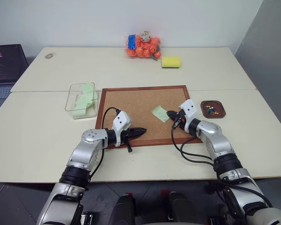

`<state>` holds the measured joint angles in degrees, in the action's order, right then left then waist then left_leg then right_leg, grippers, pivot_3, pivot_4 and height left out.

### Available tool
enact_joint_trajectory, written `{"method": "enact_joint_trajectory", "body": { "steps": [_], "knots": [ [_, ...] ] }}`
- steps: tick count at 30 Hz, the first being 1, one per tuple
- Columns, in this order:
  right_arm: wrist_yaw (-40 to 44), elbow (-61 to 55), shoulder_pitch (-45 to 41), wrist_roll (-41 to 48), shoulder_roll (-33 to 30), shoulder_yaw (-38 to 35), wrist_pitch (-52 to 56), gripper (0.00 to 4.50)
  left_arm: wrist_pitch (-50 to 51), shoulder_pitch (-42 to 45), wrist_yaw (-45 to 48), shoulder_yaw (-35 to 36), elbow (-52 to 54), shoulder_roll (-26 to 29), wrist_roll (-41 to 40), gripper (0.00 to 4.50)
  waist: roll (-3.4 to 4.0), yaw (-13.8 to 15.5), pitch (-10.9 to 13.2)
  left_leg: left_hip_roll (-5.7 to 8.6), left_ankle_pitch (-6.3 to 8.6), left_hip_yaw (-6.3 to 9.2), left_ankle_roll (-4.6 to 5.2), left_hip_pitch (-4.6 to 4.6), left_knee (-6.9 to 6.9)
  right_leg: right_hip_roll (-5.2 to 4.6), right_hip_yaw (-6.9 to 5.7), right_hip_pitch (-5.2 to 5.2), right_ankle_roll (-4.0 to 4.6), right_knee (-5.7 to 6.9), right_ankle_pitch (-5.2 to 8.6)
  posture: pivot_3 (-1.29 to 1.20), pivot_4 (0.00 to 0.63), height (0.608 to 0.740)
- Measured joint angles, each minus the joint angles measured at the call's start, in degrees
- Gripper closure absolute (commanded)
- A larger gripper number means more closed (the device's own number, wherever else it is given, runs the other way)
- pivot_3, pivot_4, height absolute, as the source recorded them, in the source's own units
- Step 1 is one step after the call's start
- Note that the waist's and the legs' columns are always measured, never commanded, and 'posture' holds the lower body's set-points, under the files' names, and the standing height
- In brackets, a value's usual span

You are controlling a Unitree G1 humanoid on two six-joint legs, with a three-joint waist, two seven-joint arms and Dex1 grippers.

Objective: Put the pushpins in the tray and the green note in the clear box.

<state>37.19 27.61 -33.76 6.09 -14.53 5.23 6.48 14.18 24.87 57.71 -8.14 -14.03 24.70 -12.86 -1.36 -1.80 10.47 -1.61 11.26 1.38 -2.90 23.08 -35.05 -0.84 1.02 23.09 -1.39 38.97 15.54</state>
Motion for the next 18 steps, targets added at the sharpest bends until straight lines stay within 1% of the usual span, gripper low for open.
{"method": "enact_joint_trajectory", "body": {
  "steps": [6,9,11,13,18],
  "knots": [
    [1.3,-1.4,0.8,3.1,0.2,-1.8,2.4,4.48,0.0,0.0,0.2,0.0,0.0,-0.1,0.0,4.50,0.00,0.1,0.0,0.00,0.00,0.02,0.00,0.03,0.02,0.00,-0.02,0.02,0.01,-0.01,0.00,0.00,0.150,0.740],
    [1.8,-3.7,1.6,6.0,0.7,-3.6,3.1,4.48,-0.1,0.1,0.3,0.0,0.0,0.0,0.0,4.50,0.00,0.1,0.0,0.00,0.00,0.01,0.00,0.05,0.03,0.00,-0.01,0.06,0.01,-0.01,0.00,0.00,0.150,0.740],
    [2.0,-7.8,1.7,8.4,0.9,-5.1,3.2,4.48,0.1,0.1,0.3,0.0,0.0,-0.1,0.0,4.50,0.00,0.0,0.0,0.00,0.00,0.02,0.00,0.05,0.03,0.00,-0.02,0.04,0.00,0.00,0.01,0.00,0.150,0.740],
    [1.7,-9.6,1.7,8.9,0.9,-6.1,3.2,4.48,0.2,0.2,0.3,0.0,0.0,-0.2,0.0,4.50,0.00,0.1,0.0,0.01,0.00,0.01,0.00,0.04,0.02,0.00,-0.01,0.03,0.00,0.00,0.01,0.00,0.150,0.740],
    [-0.4,-9.8,1.9,9.2,0.8,-6.9,3.4,4.48,0.2,0.3,0.4,0.0,-0.1,-0.2,0.0,4.50,0.00,0.1,0.0,0.00,0.00,0.02,0.00,0.04,0.02,0.00,-0.02,0.04,0.00,-0.01,0.01,0.00,0.150,0.740]
  ]
}}
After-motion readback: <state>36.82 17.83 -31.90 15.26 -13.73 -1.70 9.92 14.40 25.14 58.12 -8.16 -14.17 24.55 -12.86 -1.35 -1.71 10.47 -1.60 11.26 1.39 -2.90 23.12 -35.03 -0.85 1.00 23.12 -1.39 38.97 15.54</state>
